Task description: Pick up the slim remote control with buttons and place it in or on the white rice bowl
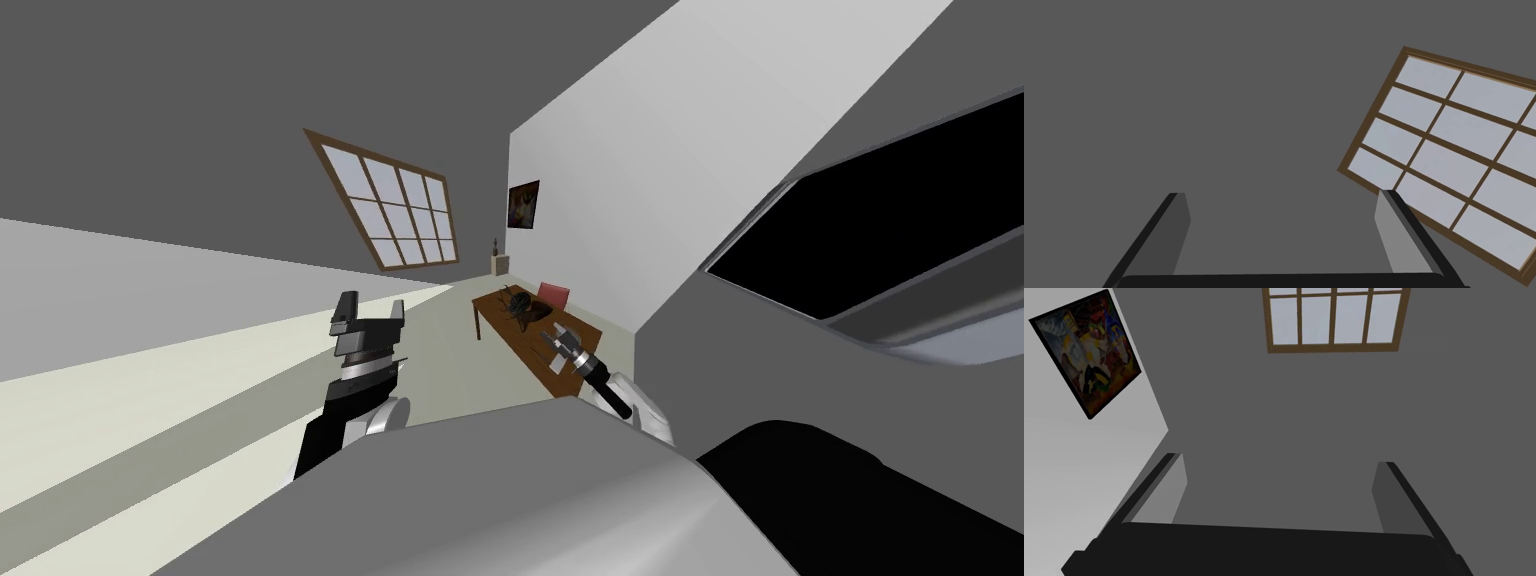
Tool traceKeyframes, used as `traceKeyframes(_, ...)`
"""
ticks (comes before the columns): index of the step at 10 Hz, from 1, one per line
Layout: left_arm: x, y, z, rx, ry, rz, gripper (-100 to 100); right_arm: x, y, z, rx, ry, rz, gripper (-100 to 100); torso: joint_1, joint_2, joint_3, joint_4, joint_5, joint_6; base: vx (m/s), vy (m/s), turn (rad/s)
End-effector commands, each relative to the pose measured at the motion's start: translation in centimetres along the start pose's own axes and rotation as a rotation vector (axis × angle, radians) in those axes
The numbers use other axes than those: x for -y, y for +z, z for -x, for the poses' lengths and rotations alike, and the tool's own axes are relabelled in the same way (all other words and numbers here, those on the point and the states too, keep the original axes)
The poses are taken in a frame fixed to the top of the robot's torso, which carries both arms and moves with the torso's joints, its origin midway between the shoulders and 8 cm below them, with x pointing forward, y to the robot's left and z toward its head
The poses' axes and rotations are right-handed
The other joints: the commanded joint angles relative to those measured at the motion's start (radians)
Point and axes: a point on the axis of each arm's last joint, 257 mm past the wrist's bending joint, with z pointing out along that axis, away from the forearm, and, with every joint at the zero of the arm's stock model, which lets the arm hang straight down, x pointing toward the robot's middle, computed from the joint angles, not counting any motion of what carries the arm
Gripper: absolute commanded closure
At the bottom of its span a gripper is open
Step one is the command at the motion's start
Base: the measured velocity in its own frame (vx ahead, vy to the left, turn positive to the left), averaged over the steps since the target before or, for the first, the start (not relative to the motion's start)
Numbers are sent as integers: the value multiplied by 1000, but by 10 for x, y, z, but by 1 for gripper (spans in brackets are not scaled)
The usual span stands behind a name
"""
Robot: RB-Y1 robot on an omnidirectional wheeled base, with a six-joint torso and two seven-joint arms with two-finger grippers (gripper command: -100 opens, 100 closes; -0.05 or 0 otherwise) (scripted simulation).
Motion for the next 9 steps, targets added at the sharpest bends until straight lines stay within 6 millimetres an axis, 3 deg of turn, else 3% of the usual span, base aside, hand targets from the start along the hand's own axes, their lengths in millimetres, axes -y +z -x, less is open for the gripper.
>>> traceKeyframes(1, 0, 0, 0, 0, 0, 0, 0, -2, -1, -4, -22, -31, 7, -100, 0, 0, 0, 0, 0, 0, 9, 3, -15)
traceKeyframes(2, 0, 0, 0, 0, 0, 0, 0, 6, -9, -24, -87, -107, 18, -100, 0, 1, 0, 0, 0, 0, 17, 11, 139)
traceKeyframes(3, 0, 0, 0, 0, 0, 0, 0, 5, -10, -28, -103, -128, 24, -100, 0, 0, 0, 0, 0, -1, 20, 6, 82)
traceKeyframes(4, 0, 0, 0, 0, 0, 0, 0, 13, -20, -46, -163, -195, 37, -100, 0, 0, 0, 0, 0, 0, 32, 9, 137)
traceKeyframes(7, 0, 0, 0, 0, 0, 0, 0, 21, -35, -76, -266, -306, 70, -100, 0, -1, 0, 0, 0, 0, 30, 6, 89)
traceKeyframes(8, 0, 0, 0, 0, 0, 0, 0, 20, -36, -78, -273, -315, 73, -100, 0, -1, 0, 0, 0, 0, 15, -2, 2)
traceKeyframes(9, 0, 0, 0, 0, 0, 0, 0, 28, -49, -96, -336, -384, 98, -100, 0, 0, 0, 0, 0, 0, 25, 4, 137)
